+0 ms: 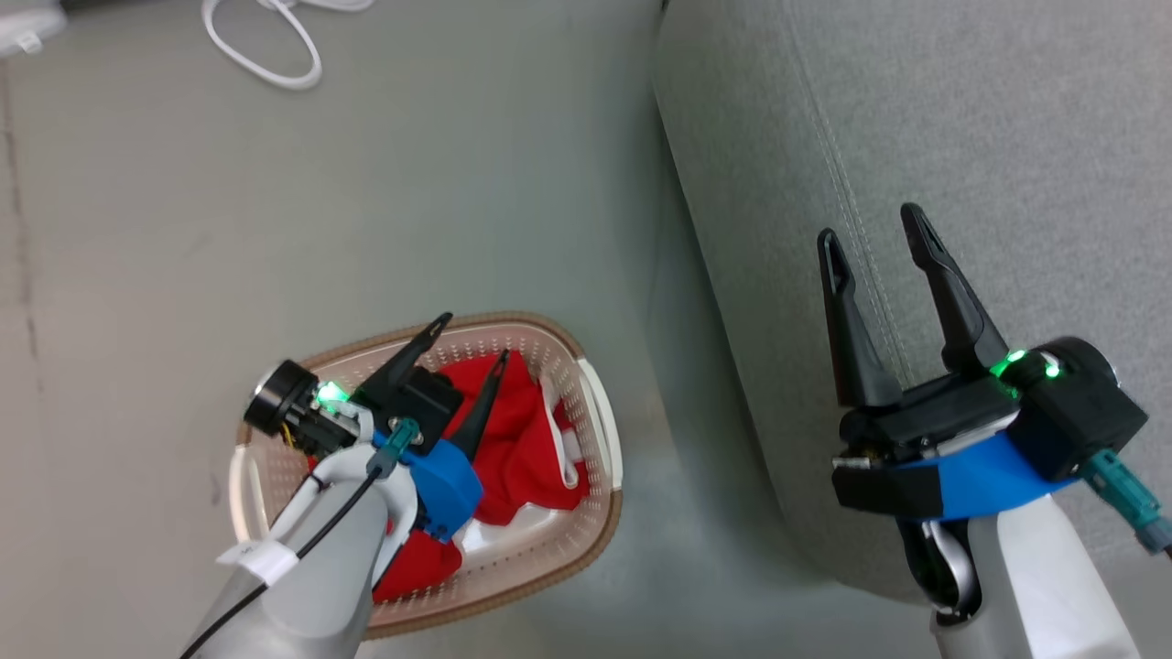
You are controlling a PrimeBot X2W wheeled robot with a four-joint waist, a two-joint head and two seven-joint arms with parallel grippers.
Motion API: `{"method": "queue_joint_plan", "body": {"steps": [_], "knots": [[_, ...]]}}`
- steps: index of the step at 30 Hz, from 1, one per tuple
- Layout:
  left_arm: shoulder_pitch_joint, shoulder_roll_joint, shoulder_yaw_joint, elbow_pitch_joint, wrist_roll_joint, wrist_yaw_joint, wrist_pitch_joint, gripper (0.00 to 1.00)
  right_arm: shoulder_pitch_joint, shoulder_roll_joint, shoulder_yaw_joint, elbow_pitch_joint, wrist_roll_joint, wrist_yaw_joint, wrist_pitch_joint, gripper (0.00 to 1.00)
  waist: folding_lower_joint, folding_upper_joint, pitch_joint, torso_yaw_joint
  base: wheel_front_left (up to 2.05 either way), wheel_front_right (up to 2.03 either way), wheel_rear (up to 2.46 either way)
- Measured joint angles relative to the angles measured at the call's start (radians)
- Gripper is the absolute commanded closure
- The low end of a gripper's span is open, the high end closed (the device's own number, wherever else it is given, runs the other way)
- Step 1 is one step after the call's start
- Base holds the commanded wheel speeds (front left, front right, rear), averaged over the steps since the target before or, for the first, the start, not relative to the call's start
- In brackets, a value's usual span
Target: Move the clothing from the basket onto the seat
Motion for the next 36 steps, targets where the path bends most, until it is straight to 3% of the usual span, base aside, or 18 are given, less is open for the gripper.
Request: {"method": "queue_joint_plan", "body": {"steps": [16,23,36], "knots": [[-0.208,0.039,-0.191,0.381,-0.083,-0.004,0.0,0.0,-0.089,0.0,0.003,-0.076,-0.005,0.0,0.0,0.0,0.0,0.0,0.223,-0.032,0.0,0.0,0.0],[-0.298,0.031,-0.255,0.456,-0.116,-0.004,0.0,0.0,-0.124,0.0,0.0,-0.114,-0.028,0.0,0.0,0.0,-0.0001,0.0,0.311,-0.026,0.0,0.0,0.0],[-0.398,0.038,-0.28,0.519,-0.152,-0.003,0.093,0.0,-0.147,0.0,0.007,-0.166,-0.037,0.0,0.0,0.0,-0.0001,0.0,0.424,-0.004,0.0,0.0,0.0]]}}
